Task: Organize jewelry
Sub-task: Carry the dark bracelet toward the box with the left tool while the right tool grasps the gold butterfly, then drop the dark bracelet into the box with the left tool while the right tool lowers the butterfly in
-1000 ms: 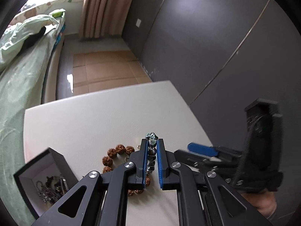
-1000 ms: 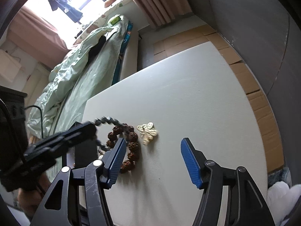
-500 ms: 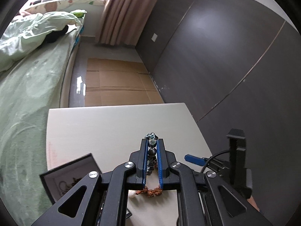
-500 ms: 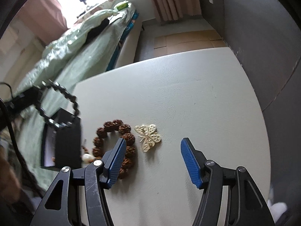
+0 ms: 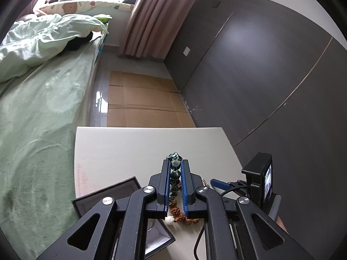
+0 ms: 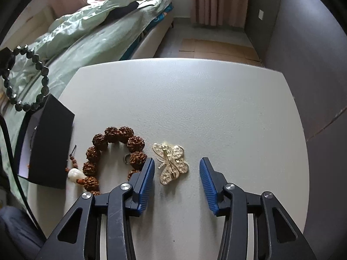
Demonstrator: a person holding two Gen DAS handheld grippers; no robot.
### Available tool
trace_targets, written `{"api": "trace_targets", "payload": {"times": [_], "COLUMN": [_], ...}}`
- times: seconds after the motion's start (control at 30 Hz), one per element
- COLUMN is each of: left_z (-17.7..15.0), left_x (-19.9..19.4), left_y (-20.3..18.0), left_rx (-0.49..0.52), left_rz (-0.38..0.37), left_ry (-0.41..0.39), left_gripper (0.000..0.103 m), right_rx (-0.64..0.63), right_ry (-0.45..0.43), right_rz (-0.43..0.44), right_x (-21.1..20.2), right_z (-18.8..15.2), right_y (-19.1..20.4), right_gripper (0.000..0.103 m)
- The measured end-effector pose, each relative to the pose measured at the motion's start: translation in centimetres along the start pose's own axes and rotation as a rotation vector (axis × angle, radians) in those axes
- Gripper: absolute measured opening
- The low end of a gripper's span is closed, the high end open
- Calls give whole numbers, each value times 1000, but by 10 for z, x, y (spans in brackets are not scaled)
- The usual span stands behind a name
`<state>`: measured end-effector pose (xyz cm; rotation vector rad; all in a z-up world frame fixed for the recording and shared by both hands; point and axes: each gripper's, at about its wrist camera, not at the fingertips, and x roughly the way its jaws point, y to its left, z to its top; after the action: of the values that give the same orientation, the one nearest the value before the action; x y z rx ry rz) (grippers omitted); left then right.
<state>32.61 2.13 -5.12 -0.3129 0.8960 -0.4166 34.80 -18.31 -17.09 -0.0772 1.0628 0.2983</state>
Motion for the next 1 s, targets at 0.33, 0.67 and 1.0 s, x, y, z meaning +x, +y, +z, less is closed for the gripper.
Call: {"api": "trace_targets", "payload": {"times": [0.33,0.67,1.0], "left_z": [-5,-15,-15], "left_x": [-10,-25,-46], "left_y": [7,6,-2], "left_rx": [1,0,3], "left_rz": [20,51,74], "left_ry": [-2,-17,-39], "left_gripper": [9,9,9], "right_rx": [-39,14,77], "right_ry": [21,8,-73], "right_rz": [-82,-62,4], "right_x": [3,-16,-49], "right_z": [4,-6,-7], "right_y": [13,4,-7], "right_gripper": [28,13,13]}}
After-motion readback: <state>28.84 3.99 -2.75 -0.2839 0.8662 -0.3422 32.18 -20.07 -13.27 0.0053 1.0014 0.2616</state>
